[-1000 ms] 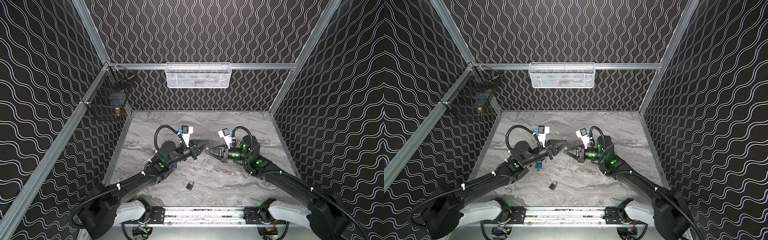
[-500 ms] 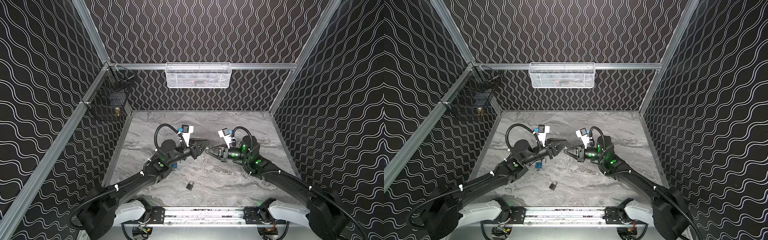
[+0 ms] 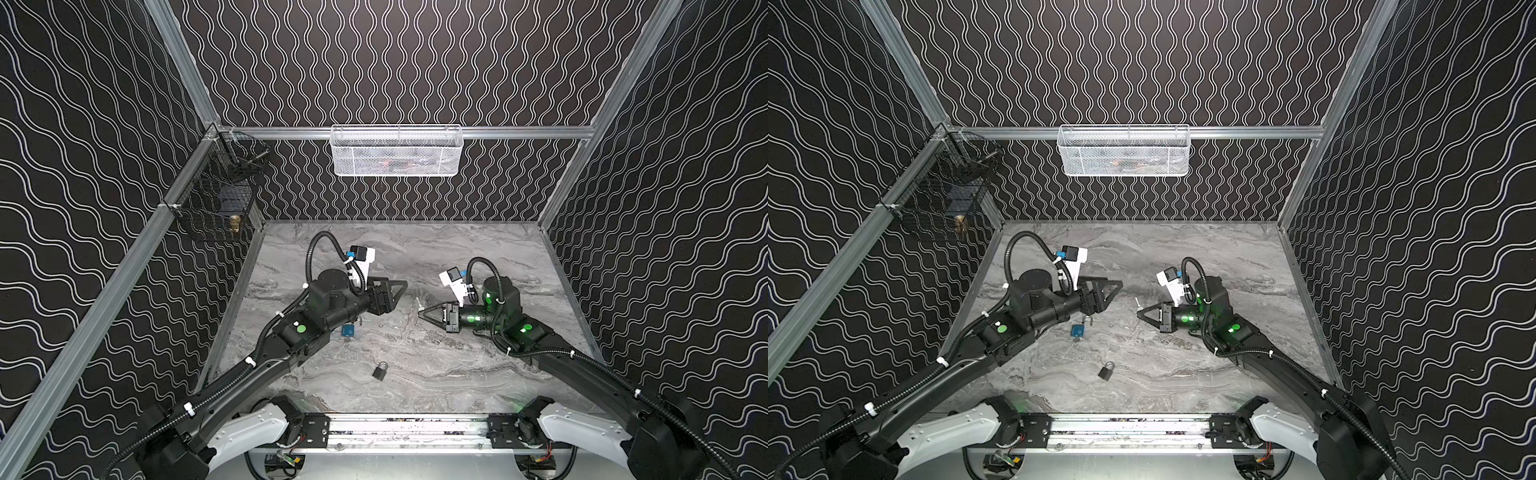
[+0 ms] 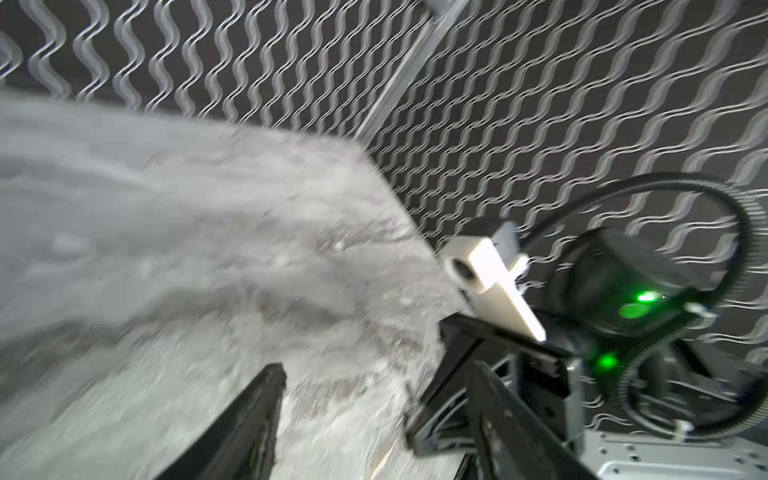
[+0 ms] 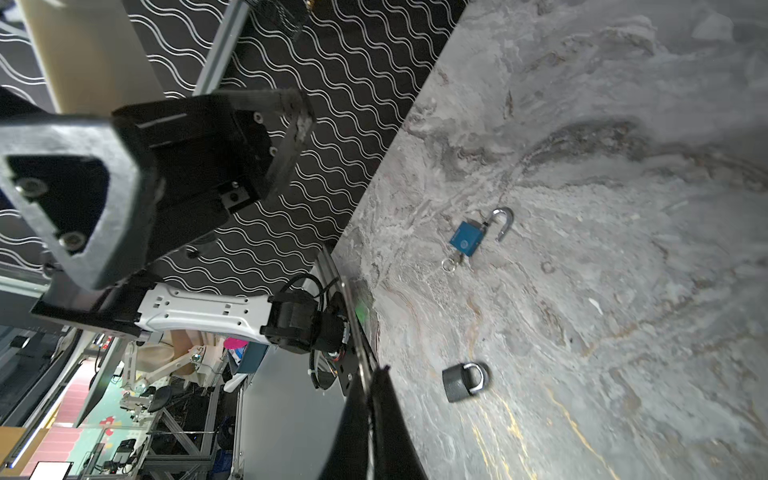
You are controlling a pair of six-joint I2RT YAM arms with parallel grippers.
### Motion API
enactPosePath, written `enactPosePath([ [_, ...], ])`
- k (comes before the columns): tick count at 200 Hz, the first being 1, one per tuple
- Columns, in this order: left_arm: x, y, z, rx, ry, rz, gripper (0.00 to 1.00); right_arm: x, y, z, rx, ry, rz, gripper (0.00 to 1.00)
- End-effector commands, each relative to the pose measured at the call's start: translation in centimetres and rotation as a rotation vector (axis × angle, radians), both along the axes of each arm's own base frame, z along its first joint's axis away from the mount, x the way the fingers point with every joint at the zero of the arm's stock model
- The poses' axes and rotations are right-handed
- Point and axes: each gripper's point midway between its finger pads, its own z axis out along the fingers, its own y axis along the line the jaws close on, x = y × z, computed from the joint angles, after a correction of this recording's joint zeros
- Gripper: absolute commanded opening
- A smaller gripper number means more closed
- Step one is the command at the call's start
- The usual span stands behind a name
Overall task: Unlock with the key
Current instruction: 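Lower the left gripper onto the dark padlock on the table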
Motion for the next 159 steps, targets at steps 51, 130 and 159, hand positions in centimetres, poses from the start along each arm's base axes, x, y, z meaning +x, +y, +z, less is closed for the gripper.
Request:
enactPosePath([
  [51,-5.9,3.4,-11.4,0.497,0.308,0.013,0.71,-1.0,-1.8,-6.5,-0.156,0.224,-0.123,0.00],
  [130,-9.5,2.7,-17.9,0.661,0.406,-0.053,0.71,-3.5,-2.4,-12.0,-0.159,0.380,-0.170,0.00],
  [159,-10.1,2.5,-20.0,0.708,0.440,-0.052,0.72,-4.1,-2.2,-12.7,-0.128,0.409,-0.164,0.00],
])
